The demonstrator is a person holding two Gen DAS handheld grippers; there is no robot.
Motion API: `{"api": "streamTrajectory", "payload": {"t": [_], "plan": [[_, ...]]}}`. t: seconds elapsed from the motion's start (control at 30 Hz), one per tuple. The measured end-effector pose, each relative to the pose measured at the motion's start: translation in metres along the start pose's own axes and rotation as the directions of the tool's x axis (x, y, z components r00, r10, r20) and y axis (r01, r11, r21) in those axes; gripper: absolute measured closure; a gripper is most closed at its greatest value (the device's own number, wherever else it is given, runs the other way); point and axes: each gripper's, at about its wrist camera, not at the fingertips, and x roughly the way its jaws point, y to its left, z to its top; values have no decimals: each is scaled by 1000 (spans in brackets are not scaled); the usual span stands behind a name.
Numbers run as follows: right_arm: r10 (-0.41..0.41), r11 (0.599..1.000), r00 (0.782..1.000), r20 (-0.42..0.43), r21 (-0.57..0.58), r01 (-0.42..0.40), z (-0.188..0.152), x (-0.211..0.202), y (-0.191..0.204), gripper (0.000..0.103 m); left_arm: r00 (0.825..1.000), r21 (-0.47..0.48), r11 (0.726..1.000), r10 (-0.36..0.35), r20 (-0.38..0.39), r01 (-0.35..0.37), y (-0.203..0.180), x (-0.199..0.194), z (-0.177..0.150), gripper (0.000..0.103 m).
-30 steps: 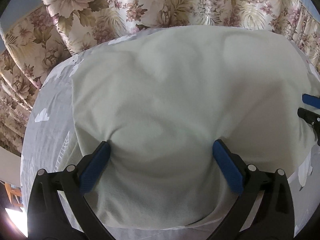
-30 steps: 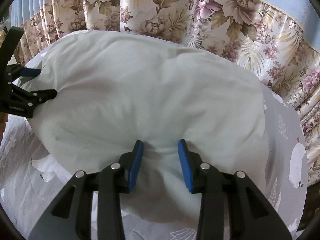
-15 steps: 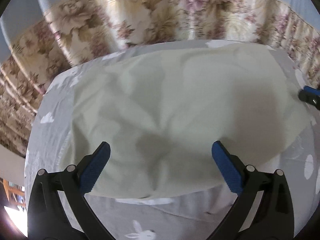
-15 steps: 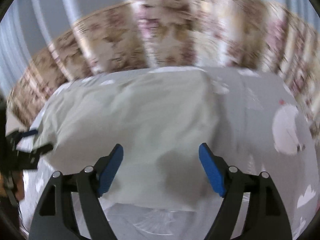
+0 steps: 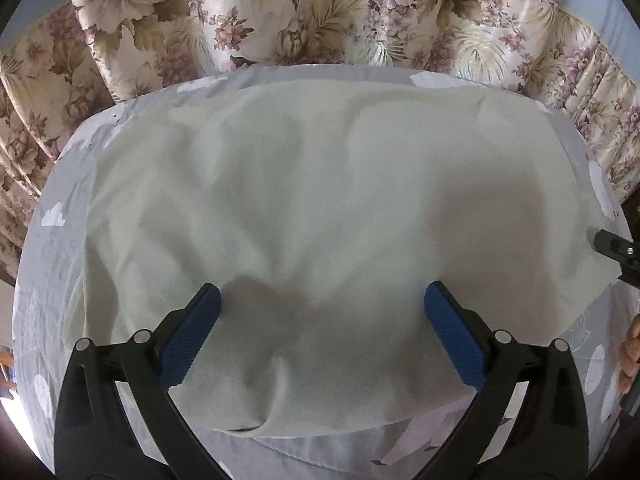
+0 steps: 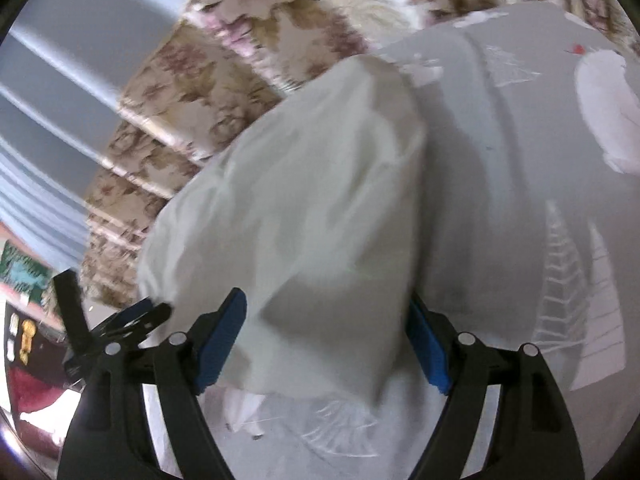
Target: Fold large clothes
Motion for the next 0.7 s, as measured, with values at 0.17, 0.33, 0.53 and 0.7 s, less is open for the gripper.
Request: {"api": "streamTrajectory", "payload": {"t": [0.17, 0.33, 0.53, 0.7], "plan": [[-98, 991, 995, -15, -93, 96, 5, 22, 19, 36, 998, 57, 997, 56, 12, -57, -11, 3, 3, 3], [-48, 994, 998, -34, -97, 45, 18, 26, 27, 69, 998, 89, 994, 68, 14, -69, -13, 5, 3, 3], [-56, 978, 997, -55, -206, 43, 23, 17, 57, 67, 999, 74, 996, 46, 1, -46, -9, 8, 5, 3], [-122, 975, 987, -104, -198, 100, 24, 27, 45, 64, 999, 83, 995, 55, 4, -55, -12, 9, 6, 3]]}}
